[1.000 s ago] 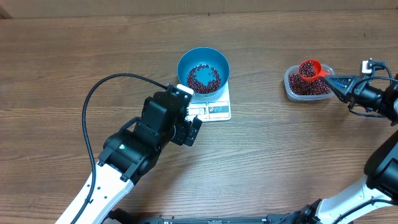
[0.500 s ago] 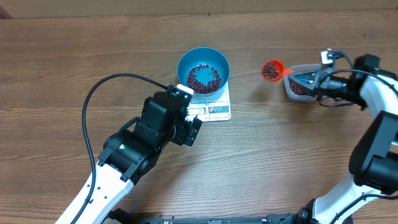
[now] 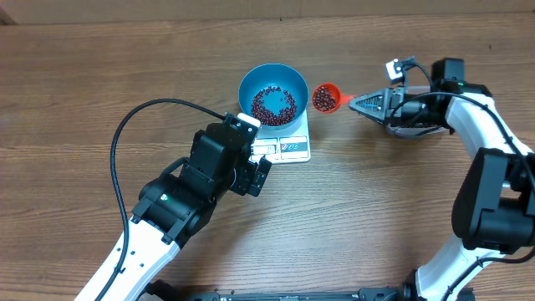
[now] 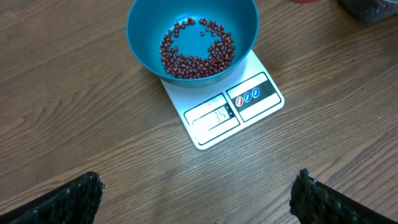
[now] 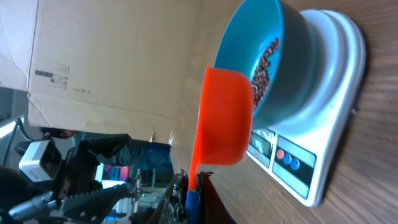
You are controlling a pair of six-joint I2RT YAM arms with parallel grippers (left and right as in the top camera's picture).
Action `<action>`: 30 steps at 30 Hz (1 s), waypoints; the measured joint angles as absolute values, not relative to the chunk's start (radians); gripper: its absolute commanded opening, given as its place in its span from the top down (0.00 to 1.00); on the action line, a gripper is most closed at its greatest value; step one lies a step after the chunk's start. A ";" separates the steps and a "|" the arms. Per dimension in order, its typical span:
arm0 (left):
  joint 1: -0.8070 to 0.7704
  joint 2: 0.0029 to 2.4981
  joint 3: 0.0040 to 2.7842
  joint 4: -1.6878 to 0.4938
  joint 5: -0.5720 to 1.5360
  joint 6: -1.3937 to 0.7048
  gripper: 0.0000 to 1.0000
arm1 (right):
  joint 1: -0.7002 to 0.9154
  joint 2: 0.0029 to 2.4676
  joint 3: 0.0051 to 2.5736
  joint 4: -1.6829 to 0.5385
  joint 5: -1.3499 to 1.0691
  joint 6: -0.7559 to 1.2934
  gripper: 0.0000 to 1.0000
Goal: Scoop item into bowl and weigh 150g on scale
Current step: 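Carry the filled scoop left over the blue bowl, then tilt the scoop to pour beans into the blue bowl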
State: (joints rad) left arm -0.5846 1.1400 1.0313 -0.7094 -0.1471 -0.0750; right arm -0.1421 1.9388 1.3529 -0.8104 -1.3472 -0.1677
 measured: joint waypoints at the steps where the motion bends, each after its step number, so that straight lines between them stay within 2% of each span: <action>1: -0.585 1.140 1.031 -0.709 -0.147 -0.075 0.00 | -0.132 1.939 1.352 -0.782 -1.346 -0.151 0.96; 17: -0.585 1.140 1.031 -0.709 -0.147 -0.075 0.01 | 0.002 1.939 1.346 -0.362 -1.319 0.139 0.96; 30: -0.585 1.140 1.031 -0.710 -0.147 -0.075 0.00 | 0.153 1.940 1.345 -0.199 -0.978 0.113 0.96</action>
State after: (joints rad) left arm -0.5846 1.1400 1.0313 -0.7097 -0.1471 -0.0750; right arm 0.1532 1.9396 1.3453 -0.1993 -0.9775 0.1131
